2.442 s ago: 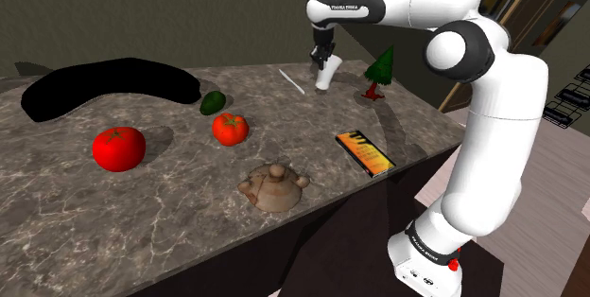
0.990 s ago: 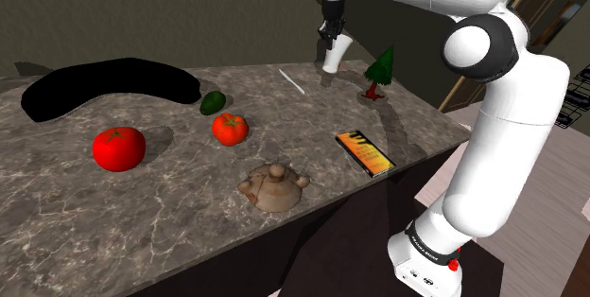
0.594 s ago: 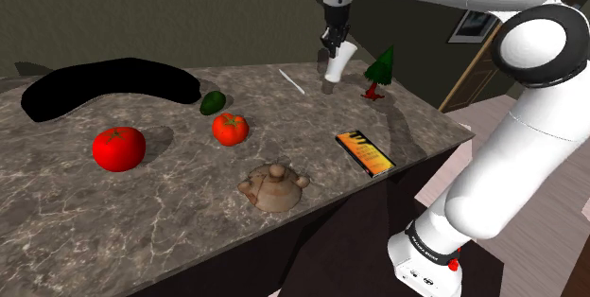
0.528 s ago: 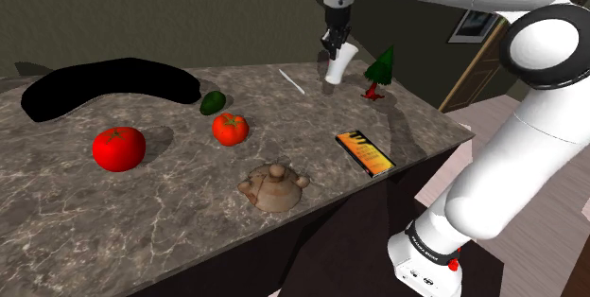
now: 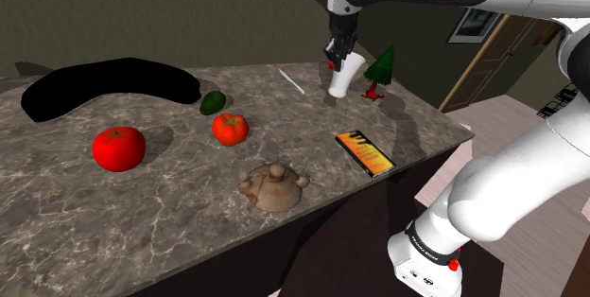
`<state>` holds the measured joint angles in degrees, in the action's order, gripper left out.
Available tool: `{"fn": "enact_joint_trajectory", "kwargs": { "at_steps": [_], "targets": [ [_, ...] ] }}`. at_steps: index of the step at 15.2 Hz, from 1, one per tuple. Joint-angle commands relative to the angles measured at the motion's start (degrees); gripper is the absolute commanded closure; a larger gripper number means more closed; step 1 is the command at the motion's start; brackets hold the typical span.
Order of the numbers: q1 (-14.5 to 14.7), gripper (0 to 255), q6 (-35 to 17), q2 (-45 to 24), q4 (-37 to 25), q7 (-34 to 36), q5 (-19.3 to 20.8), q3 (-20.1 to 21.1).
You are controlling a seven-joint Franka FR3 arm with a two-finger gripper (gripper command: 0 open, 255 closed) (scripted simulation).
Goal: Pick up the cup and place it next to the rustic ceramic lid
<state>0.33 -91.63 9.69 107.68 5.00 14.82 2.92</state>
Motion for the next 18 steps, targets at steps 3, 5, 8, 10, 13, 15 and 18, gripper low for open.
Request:
{"fn": "enact_joint_trajectory", "kwargs": {
  "at_steps": [3, 5, 8, 10, 13, 15, 18],
  "targets": [
    [1.97, 255, 0.79, 6.43, 6.67, 4.07, -1.46, 2.46],
    [2.96, 255, 1.56, 9.13, 9.06, 6.00, -2.41, 3.77],
    [4.37, 255, 2.76, 12.54, 11.87, 8.67, -3.92, 5.67],
    [4.40, 255, 1.28, 12.66, 13.51, 8.96, -3.94, 5.67],
    [4.44, 255, -0.96, 12.74, 15.88, 9.42, -3.94, 5.65],
    [4.47, 255, -2.45, 12.74, 17.40, 9.73, -3.93, 5.65],
    [4.50, 255, -4.70, 12.64, 19.60, 10.21, -3.88, 5.65]
  ]
}}
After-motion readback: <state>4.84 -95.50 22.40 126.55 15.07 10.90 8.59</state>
